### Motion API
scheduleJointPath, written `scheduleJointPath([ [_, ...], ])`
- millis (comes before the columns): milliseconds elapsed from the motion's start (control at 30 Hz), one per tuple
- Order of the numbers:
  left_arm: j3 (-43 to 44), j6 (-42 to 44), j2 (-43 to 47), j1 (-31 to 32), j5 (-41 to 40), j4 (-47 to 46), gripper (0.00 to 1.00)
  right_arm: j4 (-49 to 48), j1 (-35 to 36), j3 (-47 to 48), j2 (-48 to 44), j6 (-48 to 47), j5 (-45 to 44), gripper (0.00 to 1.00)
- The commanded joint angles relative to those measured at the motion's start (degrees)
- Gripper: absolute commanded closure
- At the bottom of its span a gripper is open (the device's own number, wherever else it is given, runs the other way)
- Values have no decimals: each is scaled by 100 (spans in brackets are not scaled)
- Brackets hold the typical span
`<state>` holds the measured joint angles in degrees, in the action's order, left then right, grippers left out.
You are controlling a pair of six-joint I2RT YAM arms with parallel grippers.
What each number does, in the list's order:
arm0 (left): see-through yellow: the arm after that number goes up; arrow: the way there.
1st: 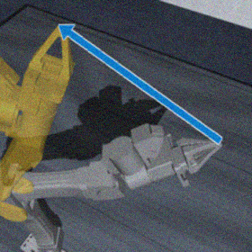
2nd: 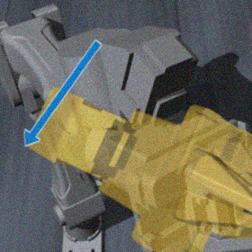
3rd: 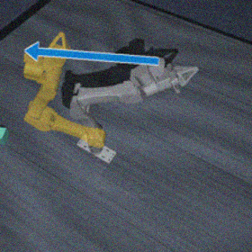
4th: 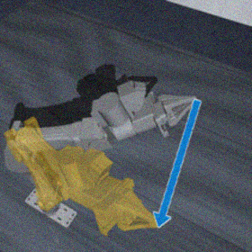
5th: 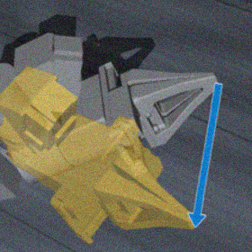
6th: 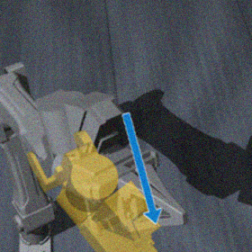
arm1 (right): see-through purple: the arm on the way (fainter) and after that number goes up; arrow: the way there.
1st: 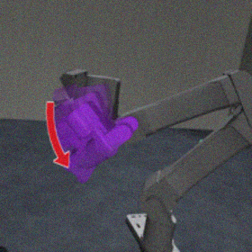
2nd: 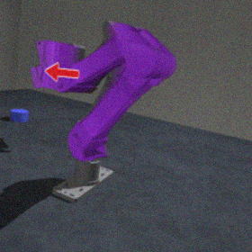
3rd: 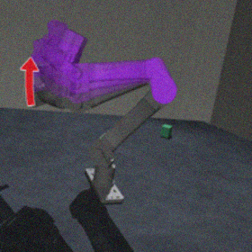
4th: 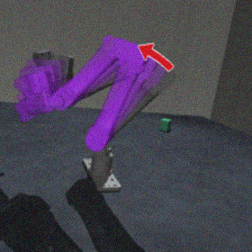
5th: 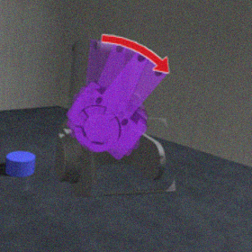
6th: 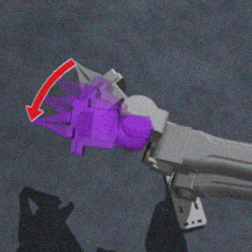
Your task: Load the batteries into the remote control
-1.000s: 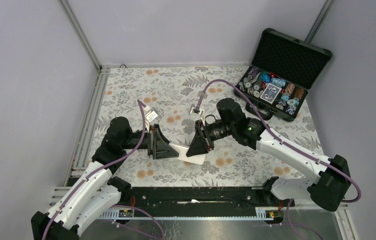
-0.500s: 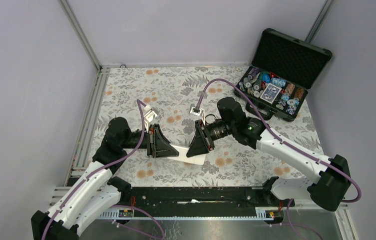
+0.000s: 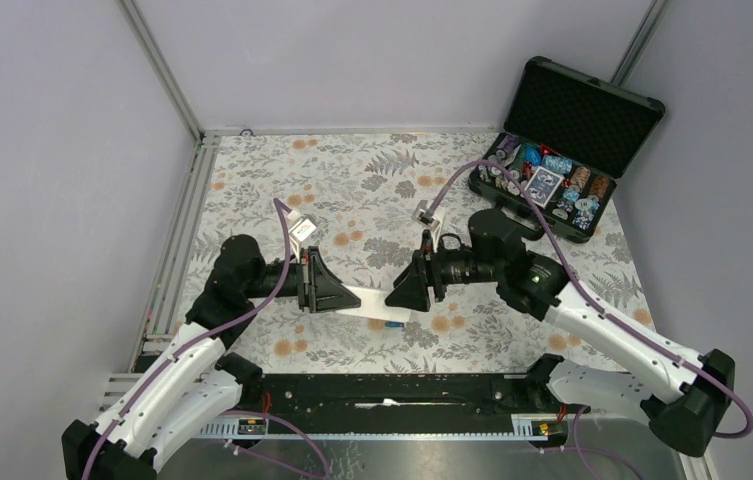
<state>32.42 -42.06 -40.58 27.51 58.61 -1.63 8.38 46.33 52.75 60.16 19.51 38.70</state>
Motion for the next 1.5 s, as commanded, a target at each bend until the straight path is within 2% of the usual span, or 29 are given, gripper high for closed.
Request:
scheduleJointPath([
  [0,117,56,59,9,-481,97,100,110,-36,-242,-454,308,-815,34],
  [333,-11,-341,118,8,-1024,-148,100,131,-30,-846,-1058,1259,-2097,38],
  [733,-96,-615,116,-4,-1185,-250,100,-1114,-38,-1422,-1222,1977,-1875,41],
  [1467,-158,-935,58,-9,-939,-599,100,-1476,-36,-1561,-1202,2290,-1892,49],
])
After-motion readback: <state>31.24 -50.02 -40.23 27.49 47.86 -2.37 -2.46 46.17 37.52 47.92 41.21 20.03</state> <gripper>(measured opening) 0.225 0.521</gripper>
